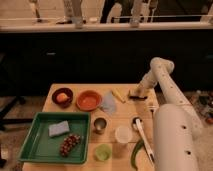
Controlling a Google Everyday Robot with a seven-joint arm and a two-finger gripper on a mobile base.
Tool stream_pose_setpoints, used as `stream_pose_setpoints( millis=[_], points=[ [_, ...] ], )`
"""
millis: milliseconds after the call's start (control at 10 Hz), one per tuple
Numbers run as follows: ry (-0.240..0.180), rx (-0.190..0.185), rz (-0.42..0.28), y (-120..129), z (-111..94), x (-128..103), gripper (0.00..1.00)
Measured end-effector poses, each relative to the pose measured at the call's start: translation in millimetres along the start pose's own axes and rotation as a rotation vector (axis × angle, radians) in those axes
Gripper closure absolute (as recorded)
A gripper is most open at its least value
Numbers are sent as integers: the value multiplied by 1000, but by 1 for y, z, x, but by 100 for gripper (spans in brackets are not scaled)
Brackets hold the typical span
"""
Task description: Wipe table surface with eraser
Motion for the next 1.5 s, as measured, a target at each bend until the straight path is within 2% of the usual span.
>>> stream_pose_setpoints(
  millis=[400,800,1200,1500],
  points=[
    [16,-9,17,7,-3,11,100],
    [53,-1,46,1,-4,27,100],
    [83,-2,59,-8,4,37,100],
    [82,4,50,-16,7,35,100]
  ],
)
